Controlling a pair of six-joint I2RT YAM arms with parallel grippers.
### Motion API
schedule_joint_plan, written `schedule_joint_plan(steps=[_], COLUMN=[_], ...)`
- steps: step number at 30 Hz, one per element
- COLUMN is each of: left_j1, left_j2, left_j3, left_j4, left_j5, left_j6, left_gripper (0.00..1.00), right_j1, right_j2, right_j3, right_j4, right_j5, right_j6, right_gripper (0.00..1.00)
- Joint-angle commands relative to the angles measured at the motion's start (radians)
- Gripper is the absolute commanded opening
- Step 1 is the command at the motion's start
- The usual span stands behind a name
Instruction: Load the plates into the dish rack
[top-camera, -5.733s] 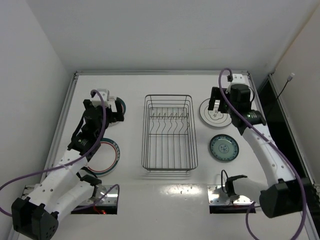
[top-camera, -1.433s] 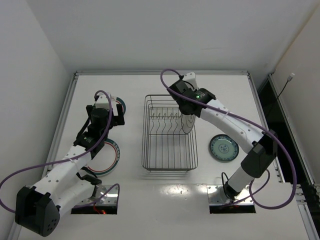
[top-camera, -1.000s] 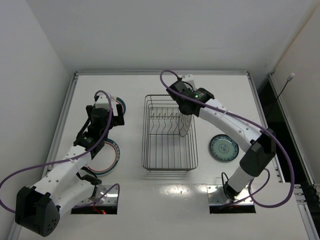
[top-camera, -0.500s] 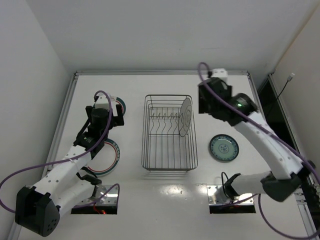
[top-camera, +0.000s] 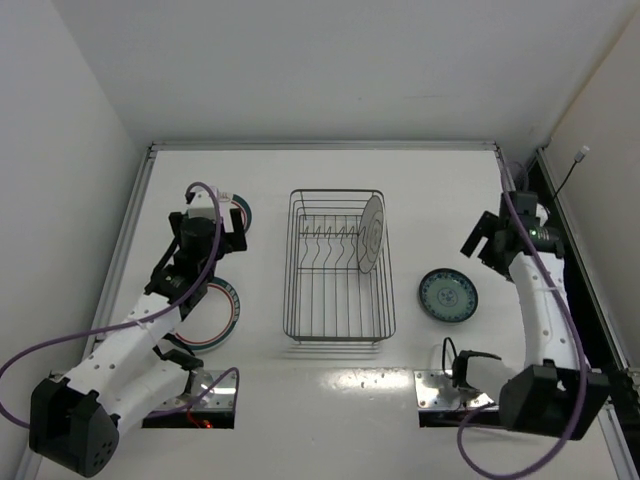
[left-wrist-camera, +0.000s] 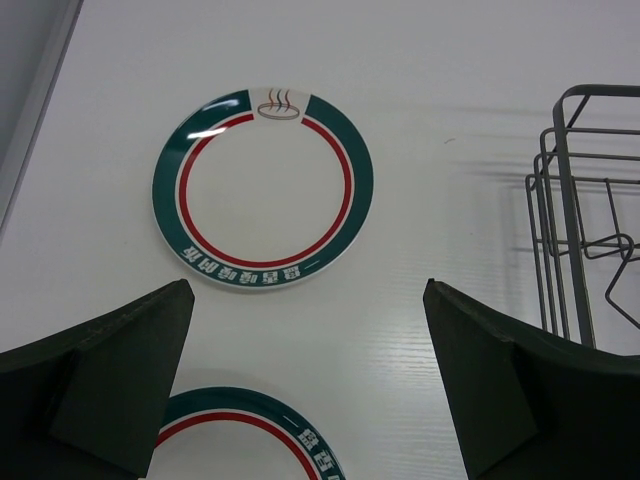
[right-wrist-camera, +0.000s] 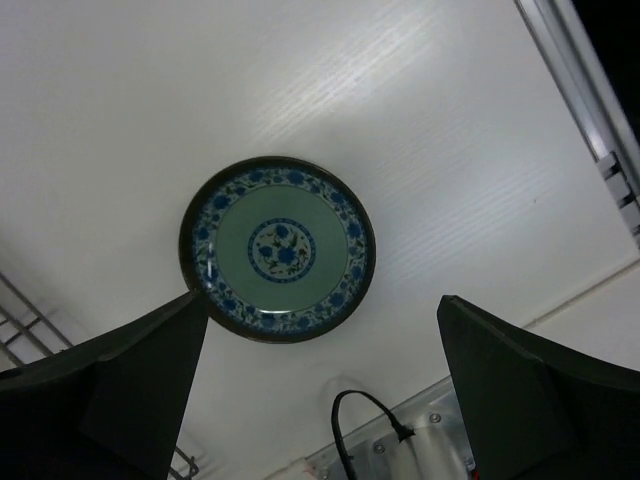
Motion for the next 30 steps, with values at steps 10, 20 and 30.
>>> schedule_joint_plan(steps=[10, 20, 30], left_j1=[-0.010, -0.010, -0.010], left_j2=[-0.046, -0.074, -0.083], left_j3=[0.030, 0.030, 0.030], left_j4=[0.004, 0.004, 0.004], left_j5=[-0.031, -0.031, -0.031], left_j6=[-0.007, -0.007, -0.007], left_gripper=[1.00, 1.00, 1.00], right_j1=[-0.407, -0.450, -0.450], right_j2=[0.158, 0.315, 0.341], right_j3=[-0.329, -0.363, -0.483], right_j4=[0.211, 0.280, 0.366], right_j5=[-0.435, -0.598, -0.691], right_j6=[0.002, -0.056, -0.090], right_gripper=[0.96, 0.76, 0.42])
